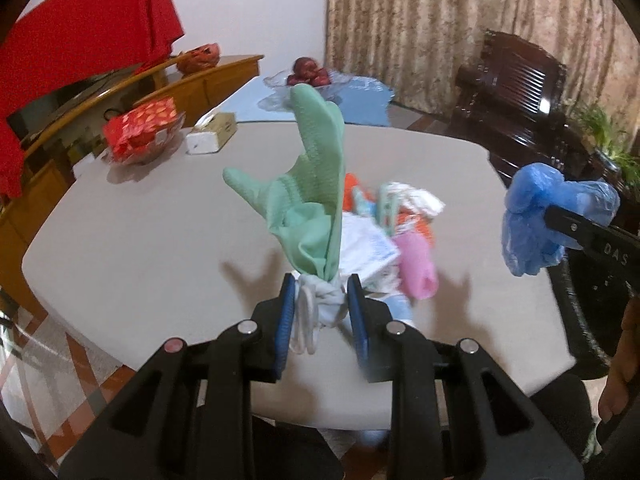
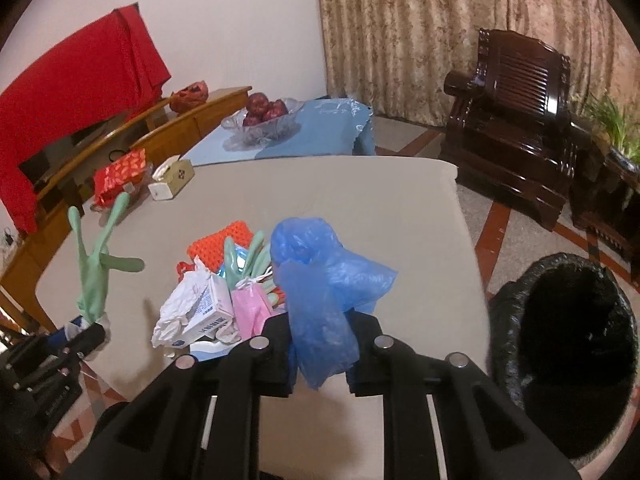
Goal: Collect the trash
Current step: 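Grasp the blue plastic bag with the right tool while the left tool grasps the green rubber glove, then carry both items over the black bin and open both tools to drop them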
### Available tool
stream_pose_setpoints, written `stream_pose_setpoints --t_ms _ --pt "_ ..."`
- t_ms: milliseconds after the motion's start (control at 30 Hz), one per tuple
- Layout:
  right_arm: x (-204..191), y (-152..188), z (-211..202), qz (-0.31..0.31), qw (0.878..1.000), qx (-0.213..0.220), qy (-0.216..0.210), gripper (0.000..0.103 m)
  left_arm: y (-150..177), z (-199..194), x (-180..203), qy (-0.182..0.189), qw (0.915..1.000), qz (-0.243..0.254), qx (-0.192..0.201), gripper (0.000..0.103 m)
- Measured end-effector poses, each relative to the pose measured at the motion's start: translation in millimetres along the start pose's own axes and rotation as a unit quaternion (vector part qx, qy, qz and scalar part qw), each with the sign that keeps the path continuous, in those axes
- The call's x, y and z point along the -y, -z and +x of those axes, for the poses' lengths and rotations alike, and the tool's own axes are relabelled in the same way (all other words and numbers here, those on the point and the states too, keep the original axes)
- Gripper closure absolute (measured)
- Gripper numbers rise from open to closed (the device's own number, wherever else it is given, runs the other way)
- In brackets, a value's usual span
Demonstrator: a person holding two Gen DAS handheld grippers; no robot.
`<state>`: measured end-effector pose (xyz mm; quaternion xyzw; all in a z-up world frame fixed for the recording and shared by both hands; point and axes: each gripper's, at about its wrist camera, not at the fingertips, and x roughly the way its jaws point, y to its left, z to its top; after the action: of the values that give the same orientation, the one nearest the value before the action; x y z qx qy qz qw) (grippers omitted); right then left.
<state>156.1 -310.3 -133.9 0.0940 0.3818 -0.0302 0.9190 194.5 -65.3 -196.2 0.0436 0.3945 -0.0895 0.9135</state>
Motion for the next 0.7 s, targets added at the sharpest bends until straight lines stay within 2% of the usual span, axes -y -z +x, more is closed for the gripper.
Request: stream_pose_setpoints --t_ms 267,700 --pt "47.0 -2.1 -38.4 0.019 1.0 0.016 0.017 0.085 1.0 -17.8 67.1 0.044 0.9984 0.034 0.004 0.078" --pt "171.2 5.6 -79.5 0.037 0.997 0.019 0.064 0.085 -4.1 -23.2 196.9 0.089 0.9947 0.05 -0.01 0.078"
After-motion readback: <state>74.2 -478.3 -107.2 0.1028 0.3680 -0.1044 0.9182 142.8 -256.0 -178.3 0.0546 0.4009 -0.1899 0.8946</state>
